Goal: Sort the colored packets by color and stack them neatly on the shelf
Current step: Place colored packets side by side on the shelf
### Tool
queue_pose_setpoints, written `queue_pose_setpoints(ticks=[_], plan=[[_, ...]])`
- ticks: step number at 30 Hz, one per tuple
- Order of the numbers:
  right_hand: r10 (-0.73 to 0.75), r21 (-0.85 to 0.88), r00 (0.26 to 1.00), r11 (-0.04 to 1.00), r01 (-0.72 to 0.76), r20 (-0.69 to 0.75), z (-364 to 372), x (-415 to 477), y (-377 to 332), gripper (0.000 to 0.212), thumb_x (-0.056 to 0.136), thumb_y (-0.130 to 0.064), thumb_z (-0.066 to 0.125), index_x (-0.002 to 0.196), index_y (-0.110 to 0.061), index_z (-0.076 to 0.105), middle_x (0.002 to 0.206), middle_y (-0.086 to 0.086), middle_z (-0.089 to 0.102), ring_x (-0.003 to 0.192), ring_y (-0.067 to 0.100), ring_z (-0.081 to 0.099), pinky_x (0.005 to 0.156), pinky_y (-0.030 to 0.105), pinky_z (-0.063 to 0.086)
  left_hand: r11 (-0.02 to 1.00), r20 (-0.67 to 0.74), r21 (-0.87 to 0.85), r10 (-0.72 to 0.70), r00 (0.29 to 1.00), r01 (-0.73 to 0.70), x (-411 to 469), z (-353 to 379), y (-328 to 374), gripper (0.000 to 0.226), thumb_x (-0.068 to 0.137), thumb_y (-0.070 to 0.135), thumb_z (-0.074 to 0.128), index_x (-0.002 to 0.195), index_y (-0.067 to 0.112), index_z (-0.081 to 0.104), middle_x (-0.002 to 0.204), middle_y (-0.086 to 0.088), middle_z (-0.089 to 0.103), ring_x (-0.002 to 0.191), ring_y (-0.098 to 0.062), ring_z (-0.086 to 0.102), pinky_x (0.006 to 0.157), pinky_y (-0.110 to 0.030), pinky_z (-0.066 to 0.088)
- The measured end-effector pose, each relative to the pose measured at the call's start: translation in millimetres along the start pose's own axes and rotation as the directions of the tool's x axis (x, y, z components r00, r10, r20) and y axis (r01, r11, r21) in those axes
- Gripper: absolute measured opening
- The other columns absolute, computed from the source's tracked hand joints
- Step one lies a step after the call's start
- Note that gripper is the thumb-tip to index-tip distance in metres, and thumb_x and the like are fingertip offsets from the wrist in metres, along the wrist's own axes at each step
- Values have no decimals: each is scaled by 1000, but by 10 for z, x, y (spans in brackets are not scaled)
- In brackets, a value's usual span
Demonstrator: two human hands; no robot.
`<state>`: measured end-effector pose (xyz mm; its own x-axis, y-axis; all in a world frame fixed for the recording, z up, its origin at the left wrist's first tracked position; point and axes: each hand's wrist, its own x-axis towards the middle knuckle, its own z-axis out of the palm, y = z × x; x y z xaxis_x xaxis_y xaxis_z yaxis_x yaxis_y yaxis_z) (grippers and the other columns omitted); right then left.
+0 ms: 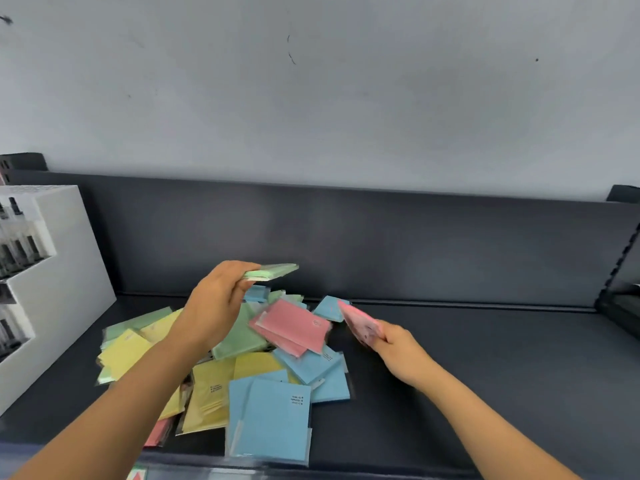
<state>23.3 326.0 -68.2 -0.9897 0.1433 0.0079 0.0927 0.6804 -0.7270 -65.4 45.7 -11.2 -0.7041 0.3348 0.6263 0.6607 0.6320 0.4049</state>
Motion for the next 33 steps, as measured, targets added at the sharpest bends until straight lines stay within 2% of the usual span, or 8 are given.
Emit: queue_pose_setpoints(ticks=[4, 8, 16, 20, 26, 29, 31, 33], plan=[[38, 50, 992, 998, -32, -117, -157, -167, 63, 34, 97, -13, 41, 124, -26, 57, 117, -6, 63, 108, 14, 58, 88, 24, 46, 997, 36, -54, 64, 997, -62, 29, 172, 210, 28, 94, 6, 46, 117, 13, 60, 112, 7, 55, 99, -5, 48, 88, -18, 33], [100, 73, 979, 993, -88, -176, -331, -305, 245, 37, 94, -21, 37, 121, -33, 58, 113, -14, 66, 106, 14, 62, 96, 37, 49, 989, 71, -106, 112, 991, -104, 54, 380, 440, 29, 94, 5, 47, 118, 15, 60, 111, 12, 51, 101, -4, 47, 89, -17, 32], [210, 61, 932, 978, -200, -297, -989, -596, 807, 40, 95, -14, 36, 122, -32, 59, 112, -8, 66, 100, 12, 62, 79, 21, 50, 976, 175, -150, 182, 968, -156, 152, 872, 981, 27, 94, 11, 47, 117, 19, 60, 112, 13, 52, 99, -8, 52, 86, -18, 34], [249, 22, 908, 966, -257, -336, -1453, -696, 1243, 45, 93, -11, 33, 125, -34, 56, 112, -4, 66, 97, 17, 63, 79, 31, 53, 968, 206, -143, 232, 951, -206, 227, 1226, 1451, 26, 92, 12, 52, 116, 15, 61, 109, 14, 52, 95, -7, 53, 85, -12, 33], [169, -67, 910, 976, -209, -378, -2163, -766, 1895, 59, 90, 1, 33, 133, -36, 46, 126, -2, 59, 112, 23, 57, 85, 32, 51, 966, 261, -178, 231, 937, -189, 277, 1902, 2275, 28, 94, 17, 48, 121, 20, 58, 112, 16, 52, 100, -3, 52, 87, -13, 34], [118, -165, 901, 965, -203, -417, -2508, -710, 2077, 62, 87, 5, 36, 136, -32, 44, 129, 1, 56, 112, 24, 55, 84, 27, 45, 971, 282, -192, 194, 940, -143, 307, 2189, 2635, 28, 95, 18, 47, 121, 20, 58, 112, 17, 52, 99, -3, 53, 88, -12, 37], [78, -247, 901, 948, -199, -427, -2685, -669, 2161, 64, 85, 6, 37, 137, -31, 44, 135, -2, 52, 115, 22, 53, 91, 27, 42, 974, 291, -192, 177, 940, -124, 327, 2355, 2839, 28, 95, 17, 46, 122, 20, 58, 112, 17, 52, 100, -2, 52, 90, -13, 39], [38, -340, 917, 922, -186, -396, -2800, -598, 2252, 64, 83, 7, 38, 137, -27, 44, 137, -2, 50, 117, 24, 53, 96, 29, 42, 975, 303, -190, 170, 938, -115, 340, 2474, 3006, 29, 96, 17, 46, 121, 21, 58, 112, 17, 52, 100, 0, 51, 88, -6, 36]])
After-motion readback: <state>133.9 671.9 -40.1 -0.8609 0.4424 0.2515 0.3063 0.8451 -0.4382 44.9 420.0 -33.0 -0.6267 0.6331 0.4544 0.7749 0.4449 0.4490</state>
